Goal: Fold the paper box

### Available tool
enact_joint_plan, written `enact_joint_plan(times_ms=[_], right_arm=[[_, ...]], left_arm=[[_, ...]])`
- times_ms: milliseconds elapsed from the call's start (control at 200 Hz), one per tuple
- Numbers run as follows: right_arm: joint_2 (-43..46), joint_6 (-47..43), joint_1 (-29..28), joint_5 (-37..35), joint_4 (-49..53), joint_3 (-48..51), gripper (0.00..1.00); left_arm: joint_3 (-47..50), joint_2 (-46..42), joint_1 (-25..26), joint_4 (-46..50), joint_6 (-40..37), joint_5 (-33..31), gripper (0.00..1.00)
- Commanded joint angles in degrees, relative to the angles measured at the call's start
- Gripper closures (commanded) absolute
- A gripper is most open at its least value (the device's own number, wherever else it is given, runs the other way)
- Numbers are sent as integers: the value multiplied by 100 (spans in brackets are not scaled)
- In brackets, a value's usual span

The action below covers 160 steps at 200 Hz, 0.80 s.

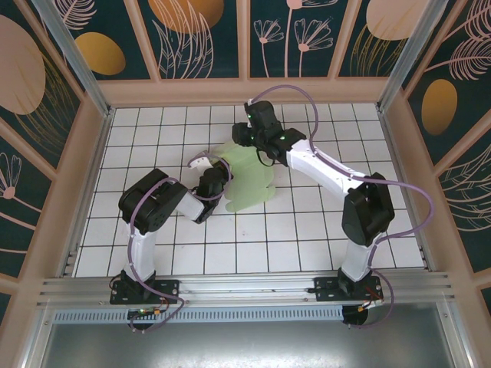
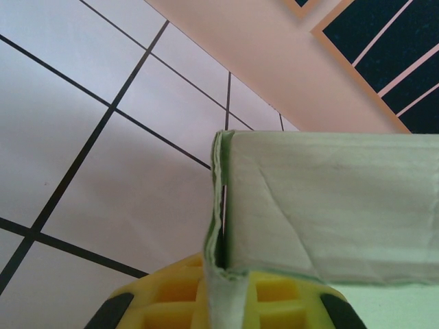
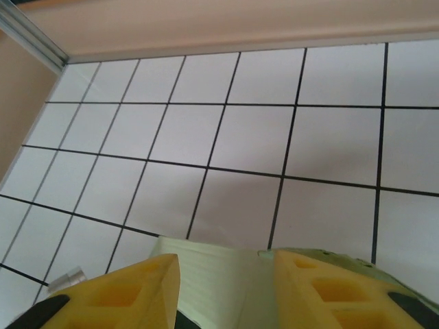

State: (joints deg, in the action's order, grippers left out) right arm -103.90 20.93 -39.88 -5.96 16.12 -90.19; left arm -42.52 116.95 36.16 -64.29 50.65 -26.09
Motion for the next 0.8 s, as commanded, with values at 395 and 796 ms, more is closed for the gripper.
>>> enact_joint_plan(times_ms=[395, 796], right_arm=[[-313, 427, -90, -453, 610, -381, 67], [-364, 561, -99, -292, 638, -469, 98]], left_arm=[[7, -9, 18, -314, -43, -35, 100], [-26, 12, 14, -295, -42, -6, 100]])
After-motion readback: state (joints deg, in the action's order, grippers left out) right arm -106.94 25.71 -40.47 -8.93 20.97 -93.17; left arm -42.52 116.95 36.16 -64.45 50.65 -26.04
